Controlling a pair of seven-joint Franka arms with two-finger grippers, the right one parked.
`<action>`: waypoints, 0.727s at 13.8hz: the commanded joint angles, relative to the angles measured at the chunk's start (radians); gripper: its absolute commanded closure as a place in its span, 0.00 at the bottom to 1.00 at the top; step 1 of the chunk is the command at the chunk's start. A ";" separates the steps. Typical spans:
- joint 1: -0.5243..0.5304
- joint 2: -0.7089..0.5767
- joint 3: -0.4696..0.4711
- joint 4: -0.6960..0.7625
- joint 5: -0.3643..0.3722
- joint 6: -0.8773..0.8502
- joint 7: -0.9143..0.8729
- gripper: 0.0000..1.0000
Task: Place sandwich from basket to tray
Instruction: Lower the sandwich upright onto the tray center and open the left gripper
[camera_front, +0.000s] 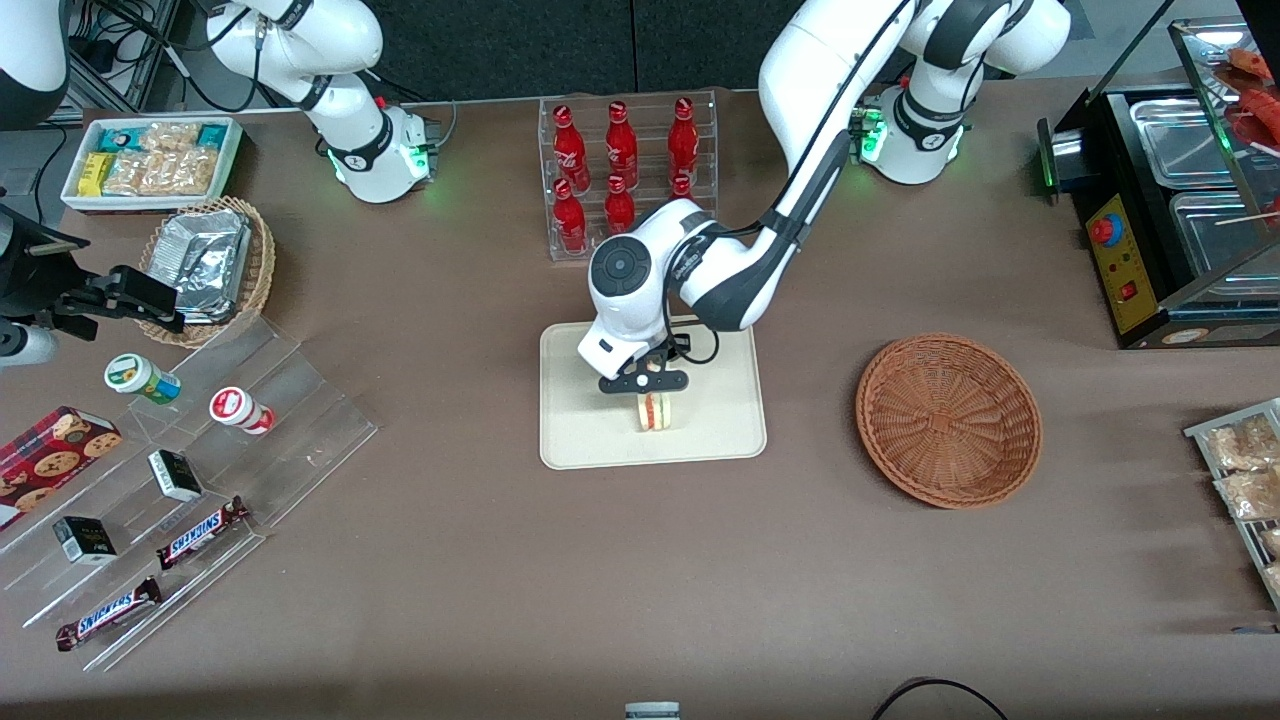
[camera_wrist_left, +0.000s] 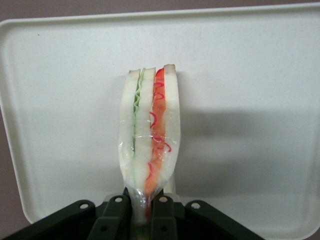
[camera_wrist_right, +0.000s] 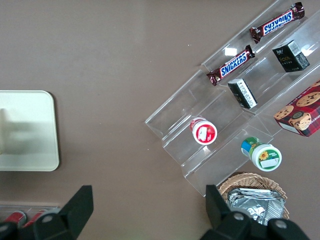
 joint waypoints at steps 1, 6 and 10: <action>-0.026 0.016 0.017 0.007 0.002 0.013 -0.007 1.00; -0.026 0.015 0.017 0.001 0.002 0.012 -0.003 0.00; -0.015 -0.080 0.025 0.013 -0.006 -0.086 -0.015 0.00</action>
